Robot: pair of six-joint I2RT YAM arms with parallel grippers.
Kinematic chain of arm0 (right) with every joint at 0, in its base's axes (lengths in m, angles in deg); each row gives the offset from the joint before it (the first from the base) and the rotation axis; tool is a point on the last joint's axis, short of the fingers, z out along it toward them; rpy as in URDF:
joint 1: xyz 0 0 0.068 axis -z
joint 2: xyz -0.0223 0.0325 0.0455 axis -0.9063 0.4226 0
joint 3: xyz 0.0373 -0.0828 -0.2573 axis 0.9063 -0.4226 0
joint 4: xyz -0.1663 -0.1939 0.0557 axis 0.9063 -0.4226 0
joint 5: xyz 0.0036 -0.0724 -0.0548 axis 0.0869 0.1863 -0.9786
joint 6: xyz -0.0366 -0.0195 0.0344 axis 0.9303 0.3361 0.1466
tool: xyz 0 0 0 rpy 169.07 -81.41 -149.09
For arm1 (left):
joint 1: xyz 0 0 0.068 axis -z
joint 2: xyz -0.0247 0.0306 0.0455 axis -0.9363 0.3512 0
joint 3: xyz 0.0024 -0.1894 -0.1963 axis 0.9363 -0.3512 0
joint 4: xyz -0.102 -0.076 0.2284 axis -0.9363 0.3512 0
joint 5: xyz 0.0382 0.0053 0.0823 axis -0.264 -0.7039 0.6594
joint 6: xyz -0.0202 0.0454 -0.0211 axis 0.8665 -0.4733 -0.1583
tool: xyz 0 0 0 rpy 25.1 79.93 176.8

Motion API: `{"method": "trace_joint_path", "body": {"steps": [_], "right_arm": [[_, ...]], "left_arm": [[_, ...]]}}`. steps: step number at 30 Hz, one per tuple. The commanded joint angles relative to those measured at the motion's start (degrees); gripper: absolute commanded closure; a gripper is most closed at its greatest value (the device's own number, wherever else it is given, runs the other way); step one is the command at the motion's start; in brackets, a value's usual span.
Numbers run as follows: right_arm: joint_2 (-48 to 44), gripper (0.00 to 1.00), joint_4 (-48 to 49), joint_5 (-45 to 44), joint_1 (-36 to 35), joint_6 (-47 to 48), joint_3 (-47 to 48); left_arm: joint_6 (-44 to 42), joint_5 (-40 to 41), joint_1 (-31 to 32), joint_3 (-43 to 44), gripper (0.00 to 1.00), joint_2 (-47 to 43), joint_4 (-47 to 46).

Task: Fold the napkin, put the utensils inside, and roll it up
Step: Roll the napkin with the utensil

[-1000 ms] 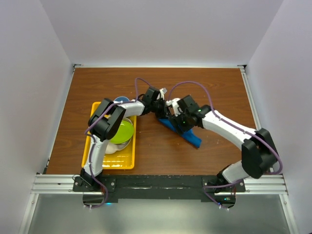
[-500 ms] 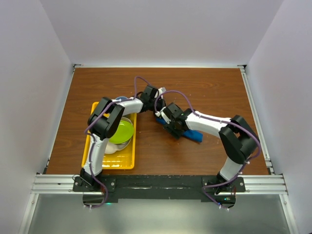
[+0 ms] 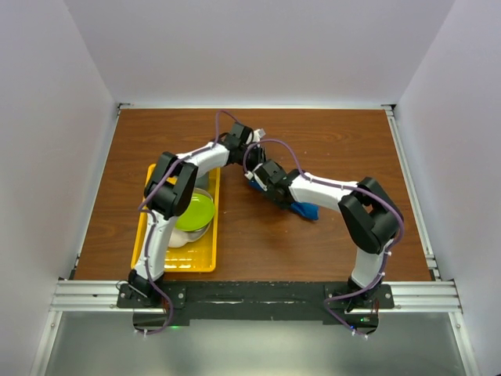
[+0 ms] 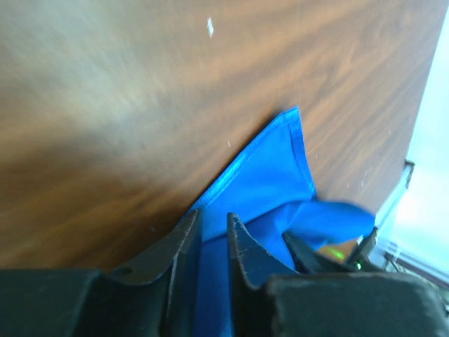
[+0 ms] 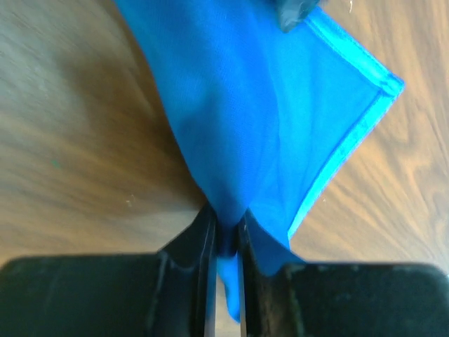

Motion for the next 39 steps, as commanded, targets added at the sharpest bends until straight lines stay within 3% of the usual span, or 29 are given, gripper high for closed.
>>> {"method": "trace_joint_path", "body": {"steps": [1,9,17,27,36,39], "right_arm": [[0.5,0.95,-3.4,12.9,1.9,-6.2,0.5],[-1.3,0.99,-5.1,36.5,8.9,-17.7,0.6],[2.5,1.0,0.0,60.6,16.9,-26.4,2.5],[11.5,1.0,-5.5,68.0,24.5,-24.3,10.0],[16.1,0.99,-10.3,71.8,27.6,-20.5,13.1],[16.0,0.99,-10.2,71.7,27.8,-20.4,13.0]], "left_arm": [[-1.9,0.7,-3.0,11.0,0.71,0.5,6.3],[2.6,-1.1,-5.8,16.5,0.67,-1.4,5.3],[1.8,0.9,-5.7,8.6,0.69,-8.3,3.6],[5.5,-3.9,-3.7,-10.2,0.74,-16.3,-7.0],[13.6,-6.8,0.0,-11.2,0.78,-9.7,-21.7],[14.7,-5.5,0.1,-8.8,0.78,-6.7,-22.4]]}}
